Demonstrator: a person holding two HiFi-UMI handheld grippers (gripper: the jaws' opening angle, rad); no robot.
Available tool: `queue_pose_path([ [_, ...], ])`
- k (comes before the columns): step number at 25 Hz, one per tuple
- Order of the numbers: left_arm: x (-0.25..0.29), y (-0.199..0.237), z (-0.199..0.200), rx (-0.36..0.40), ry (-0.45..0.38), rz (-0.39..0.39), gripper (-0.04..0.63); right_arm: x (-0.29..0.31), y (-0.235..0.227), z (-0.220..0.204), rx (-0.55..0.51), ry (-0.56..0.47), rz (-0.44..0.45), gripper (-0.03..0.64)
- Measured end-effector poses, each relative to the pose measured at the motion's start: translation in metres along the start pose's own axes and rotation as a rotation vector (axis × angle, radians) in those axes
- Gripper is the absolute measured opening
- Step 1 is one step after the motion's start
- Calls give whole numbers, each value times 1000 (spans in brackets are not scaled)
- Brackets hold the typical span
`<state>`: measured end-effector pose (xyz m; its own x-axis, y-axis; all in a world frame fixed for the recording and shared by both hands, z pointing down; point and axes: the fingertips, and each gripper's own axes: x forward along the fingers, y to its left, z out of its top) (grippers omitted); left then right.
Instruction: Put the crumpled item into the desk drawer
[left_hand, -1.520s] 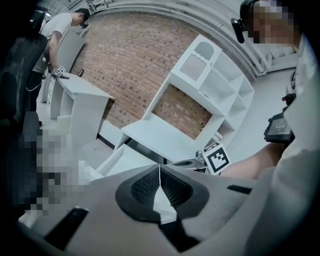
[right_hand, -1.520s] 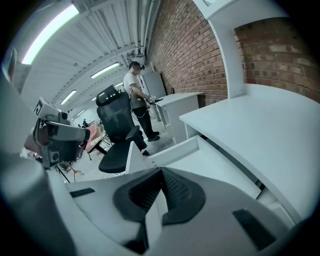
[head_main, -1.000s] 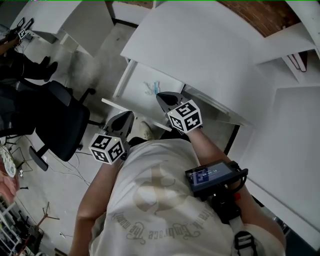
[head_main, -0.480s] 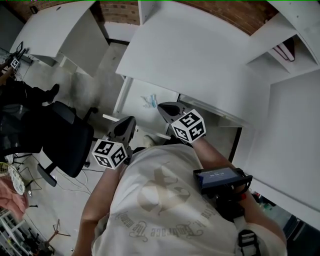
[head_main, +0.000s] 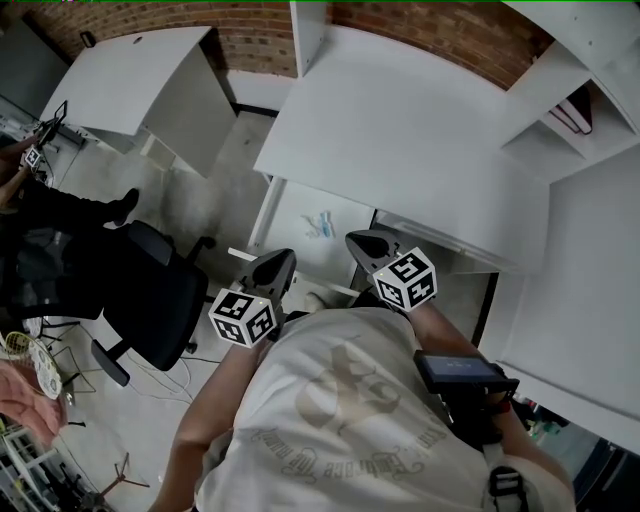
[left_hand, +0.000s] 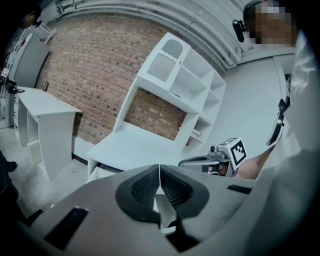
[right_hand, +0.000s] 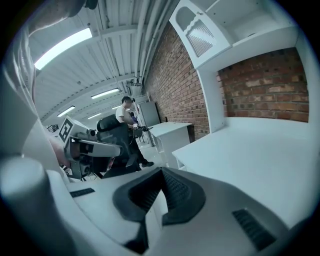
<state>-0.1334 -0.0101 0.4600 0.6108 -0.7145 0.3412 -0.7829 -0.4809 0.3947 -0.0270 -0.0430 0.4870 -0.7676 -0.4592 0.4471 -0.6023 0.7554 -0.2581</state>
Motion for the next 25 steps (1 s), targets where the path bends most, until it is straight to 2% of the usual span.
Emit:
queue_pose_path([
  [25, 15, -17, -17, 39, 73, -79, 23, -28, -2, -11, 43, -35, -76, 21],
])
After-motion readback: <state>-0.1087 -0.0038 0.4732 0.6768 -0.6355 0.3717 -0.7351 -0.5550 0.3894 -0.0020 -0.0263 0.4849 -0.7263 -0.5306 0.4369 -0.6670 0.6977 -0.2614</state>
